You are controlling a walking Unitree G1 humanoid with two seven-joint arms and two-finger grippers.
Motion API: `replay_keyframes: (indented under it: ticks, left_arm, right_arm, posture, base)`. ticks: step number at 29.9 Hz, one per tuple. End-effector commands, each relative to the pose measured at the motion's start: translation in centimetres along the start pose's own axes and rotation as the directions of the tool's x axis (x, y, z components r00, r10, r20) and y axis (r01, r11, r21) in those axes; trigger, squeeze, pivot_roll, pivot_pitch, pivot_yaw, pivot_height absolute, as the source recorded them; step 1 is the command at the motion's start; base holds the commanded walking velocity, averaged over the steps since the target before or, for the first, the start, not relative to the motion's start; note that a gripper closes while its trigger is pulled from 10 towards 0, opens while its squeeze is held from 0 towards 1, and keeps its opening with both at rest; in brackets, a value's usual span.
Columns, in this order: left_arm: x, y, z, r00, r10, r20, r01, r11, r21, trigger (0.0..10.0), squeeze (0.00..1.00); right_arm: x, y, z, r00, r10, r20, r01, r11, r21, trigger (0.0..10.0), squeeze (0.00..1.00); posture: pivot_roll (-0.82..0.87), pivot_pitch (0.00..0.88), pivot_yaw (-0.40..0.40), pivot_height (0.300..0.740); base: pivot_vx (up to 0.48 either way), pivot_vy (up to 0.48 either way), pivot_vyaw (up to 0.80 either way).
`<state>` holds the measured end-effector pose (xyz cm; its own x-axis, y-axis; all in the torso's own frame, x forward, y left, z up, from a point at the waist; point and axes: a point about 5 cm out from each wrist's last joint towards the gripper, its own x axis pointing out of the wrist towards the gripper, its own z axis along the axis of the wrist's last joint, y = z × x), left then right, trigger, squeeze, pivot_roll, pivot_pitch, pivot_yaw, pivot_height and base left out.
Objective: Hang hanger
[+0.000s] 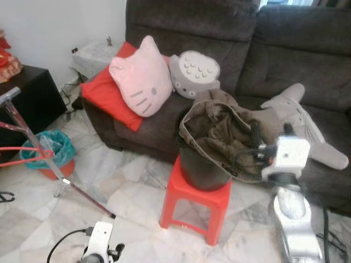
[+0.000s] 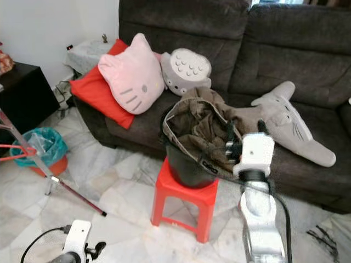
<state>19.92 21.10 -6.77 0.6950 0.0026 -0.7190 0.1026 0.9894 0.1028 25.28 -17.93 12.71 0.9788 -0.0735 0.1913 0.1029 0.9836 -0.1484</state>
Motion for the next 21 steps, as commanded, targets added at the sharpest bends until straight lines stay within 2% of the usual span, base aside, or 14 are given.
replay_keyframes:
  ticks: [1, 5, 7, 11, 21]
  left_arm:
    - [-0.16, 0.11, -0.39, 1.000, 0.008, -0.001, -0.008, 1.000, -0.004, 10.0, 0.00]
    - [-0.20, 0.18, -0.44, 1.000, 0.009, 0.003, -0.009, 1.000, -0.011, 10.0, 0.00]
    - [-0.21, 0.16, -0.48, 1.000, 0.002, 0.001, -0.002, 1.000, -0.019, 10.0, 0.00]
    - [-0.21, 0.10, -0.51, 1.000, -0.001, 0.000, 0.001, 1.000, -0.020, 10.0, 0.00]
    - [-0.25, -0.12, -0.77, 1.000, -0.010, -0.010, 0.009, 1.000, -0.026, 10.0, 0.00]
  right_arm:
    - [-0.30, -0.14, 0.64, 1.000, -0.007, 0.012, 0.007, 1.000, -0.002, 10.0, 0.00]
    - [-1.05, -0.37, -0.02, 0.999, -0.045, -0.016, 0.045, 0.999, 0.000, 10.0, 0.00]
    - [-0.86, -0.55, 0.03, 0.997, -0.072, -0.018, 0.072, 0.997, 0.020, 10.0, 0.00]
    - [-0.58, -0.25, 0.60, 0.999, -0.047, -0.013, 0.047, 0.999, 0.005, 10.0, 0.00]
    - [-0.68, -0.59, 0.26, 0.997, -0.066, -0.031, 0.066, 0.998, -0.003, 10.0, 0.00]
  posture:
    - [0.03, 0.000, -0.031, 0.740]
    - [0.03, 0.000, -0.033, 0.740]
    - [0.03, 0.000, -0.035, 0.740]
    - [0.03, 0.000, -0.039, 0.740]
    - [0.03, 0.000, -0.054, 0.740]
  base:
    - [0.000, 0.000, 0.00]
    - [0.000, 0.000, 0.00]
    - [0.000, 0.000, 0.00]
    - [0.000, 0.000, 0.00]
    - [0.048, 0.000, 0.00]
